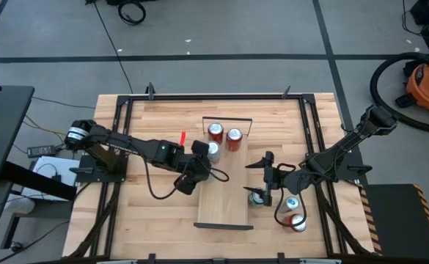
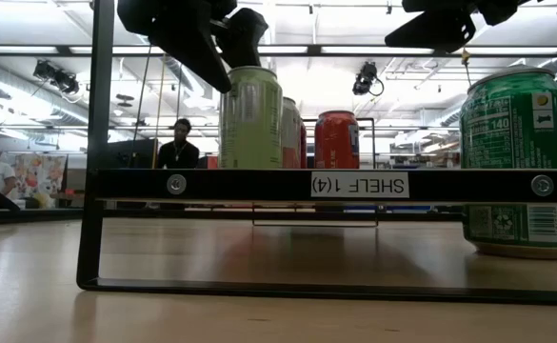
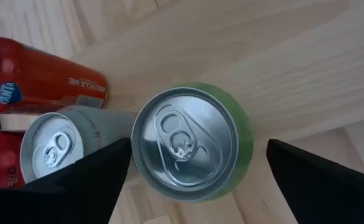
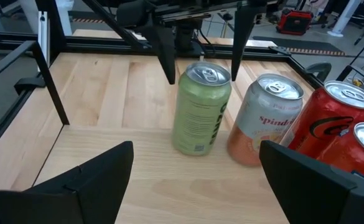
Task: Place canned beverage on shelf
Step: Put the light green soda can on the shelf
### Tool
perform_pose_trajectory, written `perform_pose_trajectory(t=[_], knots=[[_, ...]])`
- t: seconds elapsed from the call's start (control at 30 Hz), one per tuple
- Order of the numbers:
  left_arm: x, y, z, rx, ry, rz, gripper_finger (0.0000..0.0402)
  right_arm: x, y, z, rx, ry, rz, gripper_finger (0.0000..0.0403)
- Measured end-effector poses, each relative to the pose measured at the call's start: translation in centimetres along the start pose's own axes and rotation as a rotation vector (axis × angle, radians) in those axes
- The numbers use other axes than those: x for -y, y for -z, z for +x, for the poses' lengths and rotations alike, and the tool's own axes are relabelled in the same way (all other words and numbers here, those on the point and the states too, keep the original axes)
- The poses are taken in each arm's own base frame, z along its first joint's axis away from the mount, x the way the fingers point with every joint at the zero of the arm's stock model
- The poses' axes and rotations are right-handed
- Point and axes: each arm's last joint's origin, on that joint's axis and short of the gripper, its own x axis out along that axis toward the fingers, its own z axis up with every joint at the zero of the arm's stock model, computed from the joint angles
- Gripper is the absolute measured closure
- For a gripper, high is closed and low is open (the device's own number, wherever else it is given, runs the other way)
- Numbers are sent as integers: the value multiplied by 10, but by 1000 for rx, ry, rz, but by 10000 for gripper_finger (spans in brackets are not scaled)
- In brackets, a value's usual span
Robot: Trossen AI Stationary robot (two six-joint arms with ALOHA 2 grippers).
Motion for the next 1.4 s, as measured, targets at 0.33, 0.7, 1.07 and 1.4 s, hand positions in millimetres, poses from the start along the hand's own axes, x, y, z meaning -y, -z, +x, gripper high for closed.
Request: perform_pose_trajectory(t=[0.33, 0.7, 1.07, 1.4], knots=[[-4, -11, -13, 41, -23, -145, 15, 0, 0, 0, 3, 0, 2, 43], [-6, -17, -40, -27, -13, -614, 15, -1, 0, -1, 4, -5, 17, 43], [26, -19, -34, -108, -91, -771, 15, -2, -1, -1, 10, -11, 16, 43], [33, -18, 13, -230, -150, -745, 15, -2, -2, -1, 20, -13, 3, 43]])
